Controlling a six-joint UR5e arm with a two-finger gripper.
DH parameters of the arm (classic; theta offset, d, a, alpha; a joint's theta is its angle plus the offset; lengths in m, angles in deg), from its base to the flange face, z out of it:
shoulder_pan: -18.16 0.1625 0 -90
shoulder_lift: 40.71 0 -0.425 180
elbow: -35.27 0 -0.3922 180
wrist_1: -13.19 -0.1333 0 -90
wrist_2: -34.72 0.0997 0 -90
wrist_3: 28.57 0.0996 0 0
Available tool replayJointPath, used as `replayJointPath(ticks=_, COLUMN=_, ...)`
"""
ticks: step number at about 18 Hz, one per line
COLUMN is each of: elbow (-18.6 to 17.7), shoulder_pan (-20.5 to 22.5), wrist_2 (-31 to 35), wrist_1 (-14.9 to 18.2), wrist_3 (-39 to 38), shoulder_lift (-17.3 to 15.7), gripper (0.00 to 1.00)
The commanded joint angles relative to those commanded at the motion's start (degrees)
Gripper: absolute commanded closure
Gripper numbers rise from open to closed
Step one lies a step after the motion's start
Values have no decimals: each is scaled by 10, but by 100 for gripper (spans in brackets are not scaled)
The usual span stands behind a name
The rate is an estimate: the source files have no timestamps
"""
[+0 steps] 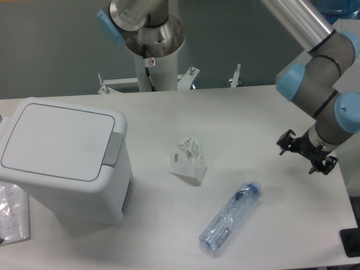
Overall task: Open the trash can
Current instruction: 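Lower the open gripper and move it toward the white trash can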
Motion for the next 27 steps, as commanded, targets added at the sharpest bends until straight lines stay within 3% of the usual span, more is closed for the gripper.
replayJointPath(ticks=5, elbow=4, shoulder_pan=-4, wrist_2=-13, wrist_1=-8, wrist_3=-1, shoulder_lift=-1, gripper=0)
replayJointPath(ticks=8, elbow=17, shoulder_pan=-16, wrist_2=-51, wrist_1=-80, wrist_3=-8, shoulder_lift=4, gripper=0)
replayJointPath(ticks=9, elbow=13, shoulder_pan=-22, wrist_2=-47, wrist_1=-89, wrist_3=-17, shoulder_lift=4, gripper=0)
replayJointPath(ticks=14, elbow=18, shoulder_pan=-44, wrist_2=-59, wrist_1=-102, wrist_3=-140, shoulder_lift=-1, gripper=0)
replayJointPath(ticks=18, elbow=12, shoulder_pan=-50, wrist_2=-179, wrist_1=-178, wrist_3=-287, shoulder_lift=-4, gripper=0)
replayJointPath(ticks=21, elbow=8, shoulder_pan=-74, wrist_2=-187, wrist_1=-185, wrist_3=-346, shoulder_lift=-8, gripper=0)
replayJointPath(ticks=27, elbow=-23, shoulder_pan=-117, wrist_2=-201, wrist_1=-190, wrist_3=-451, shoulder_lift=-53, gripper=0)
